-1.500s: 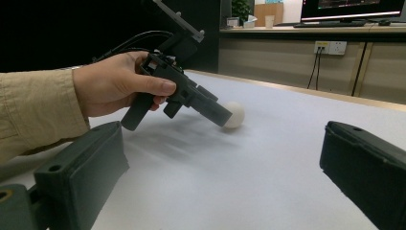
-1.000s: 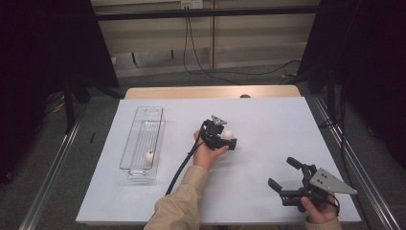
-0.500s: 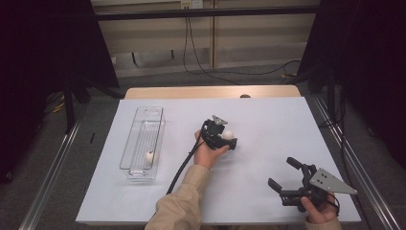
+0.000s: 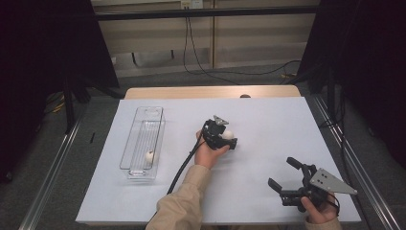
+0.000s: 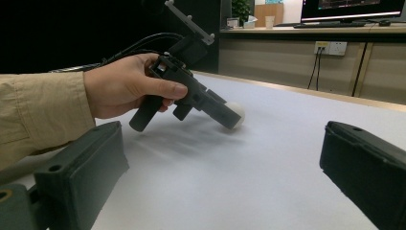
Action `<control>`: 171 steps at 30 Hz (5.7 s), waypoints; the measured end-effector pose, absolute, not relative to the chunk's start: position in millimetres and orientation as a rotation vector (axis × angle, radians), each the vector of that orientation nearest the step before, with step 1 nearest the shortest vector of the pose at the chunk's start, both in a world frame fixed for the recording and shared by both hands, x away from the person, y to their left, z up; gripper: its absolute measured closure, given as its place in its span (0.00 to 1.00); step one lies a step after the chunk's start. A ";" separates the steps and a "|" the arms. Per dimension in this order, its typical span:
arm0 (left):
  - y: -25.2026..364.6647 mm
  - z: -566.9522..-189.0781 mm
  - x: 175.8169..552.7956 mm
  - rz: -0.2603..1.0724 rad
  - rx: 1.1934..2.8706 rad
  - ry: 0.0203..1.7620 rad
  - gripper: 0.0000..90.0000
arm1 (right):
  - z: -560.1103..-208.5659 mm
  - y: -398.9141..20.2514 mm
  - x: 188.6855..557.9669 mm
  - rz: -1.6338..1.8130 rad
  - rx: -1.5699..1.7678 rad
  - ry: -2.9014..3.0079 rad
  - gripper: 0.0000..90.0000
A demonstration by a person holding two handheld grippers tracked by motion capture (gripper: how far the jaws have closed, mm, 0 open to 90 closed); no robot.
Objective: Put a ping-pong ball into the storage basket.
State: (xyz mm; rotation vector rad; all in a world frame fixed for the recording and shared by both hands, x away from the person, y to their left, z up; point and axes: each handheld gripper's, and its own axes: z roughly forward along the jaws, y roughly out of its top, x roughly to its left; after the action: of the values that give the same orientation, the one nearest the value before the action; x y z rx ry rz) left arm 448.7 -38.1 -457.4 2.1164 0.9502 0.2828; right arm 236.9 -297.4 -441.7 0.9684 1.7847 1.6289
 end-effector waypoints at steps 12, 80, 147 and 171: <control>-39.3 -458.9 450.0 0.271 2.124 0.949 0.28 | -441.7 -297.4 236.9 1.630 0.967 1.786 0.01; -39.9 -458.7 449.0 0.229 2.134 0.905 0.57 | -441.9 -296.9 237.1 1.629 0.964 1.785 0.01; 2.4 -442.4 427.6 0.156 2.200 0.846 0.57 | -441.9 -295.7 237.6 1.624 0.958 1.790 0.01; 17.9 -435.4 419.1 0.123 2.216 0.836 0.57 | -442.3 -294.8 238.4 1.618 0.955 1.796 0.01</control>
State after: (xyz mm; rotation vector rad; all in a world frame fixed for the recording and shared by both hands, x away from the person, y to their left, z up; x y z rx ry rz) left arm 419.1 17.9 -435.4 2.2157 0.8364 0.1234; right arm 238.4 -294.8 -442.3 0.9550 1.7955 1.6179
